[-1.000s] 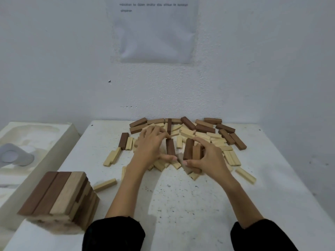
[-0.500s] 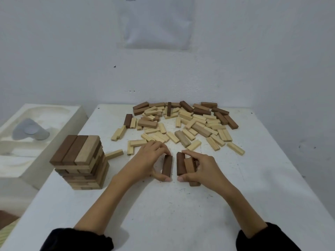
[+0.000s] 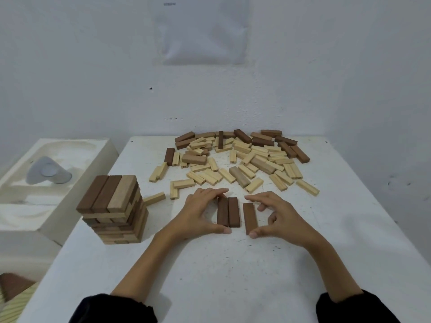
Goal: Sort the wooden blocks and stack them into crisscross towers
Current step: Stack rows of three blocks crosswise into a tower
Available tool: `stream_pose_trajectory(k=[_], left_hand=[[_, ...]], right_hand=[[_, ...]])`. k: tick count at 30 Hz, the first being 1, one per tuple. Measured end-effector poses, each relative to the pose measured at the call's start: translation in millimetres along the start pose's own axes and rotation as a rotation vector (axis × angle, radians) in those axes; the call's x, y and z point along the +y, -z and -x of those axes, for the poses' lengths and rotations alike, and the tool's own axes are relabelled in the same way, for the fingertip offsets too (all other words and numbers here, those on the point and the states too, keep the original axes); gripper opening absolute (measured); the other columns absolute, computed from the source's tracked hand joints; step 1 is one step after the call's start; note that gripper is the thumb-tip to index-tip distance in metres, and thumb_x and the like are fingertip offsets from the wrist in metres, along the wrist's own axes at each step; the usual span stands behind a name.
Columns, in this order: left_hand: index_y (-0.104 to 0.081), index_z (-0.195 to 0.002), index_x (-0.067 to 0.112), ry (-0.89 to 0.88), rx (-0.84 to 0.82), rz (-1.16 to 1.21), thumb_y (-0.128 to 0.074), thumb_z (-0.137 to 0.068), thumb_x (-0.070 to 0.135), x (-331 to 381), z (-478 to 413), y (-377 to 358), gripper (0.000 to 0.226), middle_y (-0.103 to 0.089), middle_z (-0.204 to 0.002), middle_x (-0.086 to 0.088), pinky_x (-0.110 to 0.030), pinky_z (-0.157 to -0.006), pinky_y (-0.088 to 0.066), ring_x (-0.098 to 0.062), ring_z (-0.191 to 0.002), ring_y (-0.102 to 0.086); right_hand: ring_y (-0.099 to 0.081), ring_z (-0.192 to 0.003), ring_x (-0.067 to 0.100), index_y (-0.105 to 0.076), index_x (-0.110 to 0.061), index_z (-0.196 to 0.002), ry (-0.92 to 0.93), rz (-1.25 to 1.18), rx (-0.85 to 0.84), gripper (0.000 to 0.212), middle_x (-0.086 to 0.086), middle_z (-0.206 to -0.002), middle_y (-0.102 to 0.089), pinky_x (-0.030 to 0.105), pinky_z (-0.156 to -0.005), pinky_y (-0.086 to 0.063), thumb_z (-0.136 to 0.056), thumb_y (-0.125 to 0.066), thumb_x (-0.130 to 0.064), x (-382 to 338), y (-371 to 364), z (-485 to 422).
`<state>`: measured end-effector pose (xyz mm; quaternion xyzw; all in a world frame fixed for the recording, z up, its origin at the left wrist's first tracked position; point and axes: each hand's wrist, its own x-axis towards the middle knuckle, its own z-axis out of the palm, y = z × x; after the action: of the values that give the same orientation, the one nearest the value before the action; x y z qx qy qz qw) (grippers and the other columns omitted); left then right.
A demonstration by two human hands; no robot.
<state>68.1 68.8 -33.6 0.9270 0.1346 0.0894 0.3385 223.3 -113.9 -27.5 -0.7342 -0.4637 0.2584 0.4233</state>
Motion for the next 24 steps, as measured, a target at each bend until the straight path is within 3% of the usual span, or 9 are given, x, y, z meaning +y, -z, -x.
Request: stream_pose_trajectory(k=[2,5,9,12,15,18,22,24], left_hand=[[-0.034,-0.132,0.047,0.001,0.005,0.027,-0.081,-0.062,0.053,1,0,-2,0.085,-0.042,-0.119,0.031,-0.013,-0.095,-0.024,0.011,-0.112,-0.031],[-0.035,-0.131,0.048,0.001,0.008,0.061,-0.081,-0.061,0.053,2,-2,-5,0.084,-0.042,-0.118,0.032,-0.016,-0.095,-0.028,0.012,-0.112,-0.032],[-0.036,-0.132,0.045,0.011,-0.009,0.119,-0.081,-0.057,0.054,1,-4,-5,0.088,-0.046,-0.122,0.025,-0.025,-0.100,-0.034,0.003,-0.114,-0.037],[-0.036,-0.136,0.040,0.020,-0.005,0.144,-0.079,-0.054,0.059,3,-3,-7,0.095,-0.042,-0.132,0.016,-0.031,-0.106,-0.032,-0.003,-0.123,-0.034],[-0.035,-0.137,0.039,0.057,0.027,0.085,-0.059,-0.052,0.078,14,-3,-12,0.097,-0.033,-0.132,0.020,-0.027,-0.105,-0.025,-0.002,-0.124,-0.026],[-0.036,-0.139,0.031,0.155,0.175,-0.027,-0.042,-0.052,0.087,31,-4,-27,0.104,-0.026,-0.138,0.014,-0.027,-0.101,-0.021,-0.007,-0.126,-0.023],[-0.022,-0.145,0.022,0.304,0.298,-0.145,-0.022,-0.054,0.089,49,-5,-42,0.114,-0.017,-0.144,0.001,-0.032,-0.101,-0.021,-0.017,-0.132,-0.018],[-0.015,-0.147,0.019,0.305,0.281,-0.198,-0.026,-0.056,0.088,53,-4,-45,0.114,-0.020,-0.142,-0.001,-0.034,-0.101,-0.023,-0.019,-0.130,-0.021]], right_hand=[[-0.049,-0.094,-0.003,-0.054,-0.033,-0.127,-0.005,-0.002,-0.074,0.080,-0.014,-0.116,-0.049,0.014,-0.059,-0.044,-0.056,-0.089,-0.021,2,3,0],[-0.051,-0.093,-0.002,-0.054,-0.032,-0.126,0.013,0.005,-0.032,0.079,-0.012,-0.115,-0.053,0.013,-0.061,-0.042,-0.055,-0.089,-0.021,2,0,-5],[-0.052,-0.091,-0.002,-0.053,-0.033,-0.125,0.040,0.029,0.041,0.082,-0.014,-0.112,-0.055,0.005,-0.074,-0.038,-0.052,-0.090,-0.026,2,-7,-10],[-0.054,-0.094,-0.003,-0.055,-0.029,-0.126,0.021,-0.032,0.063,0.082,-0.016,-0.115,-0.057,0.008,-0.070,-0.042,-0.051,-0.090,-0.020,3,-4,-9],[-0.058,-0.093,-0.002,-0.059,-0.027,-0.120,-0.021,-0.184,0.082,0.058,-0.009,-0.117,-0.058,0.017,-0.062,-0.049,-0.066,-0.079,-0.022,2,0,-7],[-0.063,-0.087,0.000,-0.063,-0.021,-0.112,-0.064,-0.364,0.153,0.026,-0.003,-0.113,-0.063,0.021,-0.060,-0.053,-0.086,-0.058,-0.021,-2,2,-6],[-0.063,-0.080,0.005,-0.067,-0.019,-0.104,-0.103,-0.437,0.281,0.019,0.004,-0.099,-0.067,0.022,-0.059,-0.054,-0.093,-0.053,-0.012,0,0,-6],[-0.061,-0.076,0.006,-0.068,-0.018,-0.101,-0.108,-0.451,0.323,0.019,0.004,-0.093,-0.067,0.021,-0.058,-0.054,-0.093,-0.053,-0.009,0,0,-6]])
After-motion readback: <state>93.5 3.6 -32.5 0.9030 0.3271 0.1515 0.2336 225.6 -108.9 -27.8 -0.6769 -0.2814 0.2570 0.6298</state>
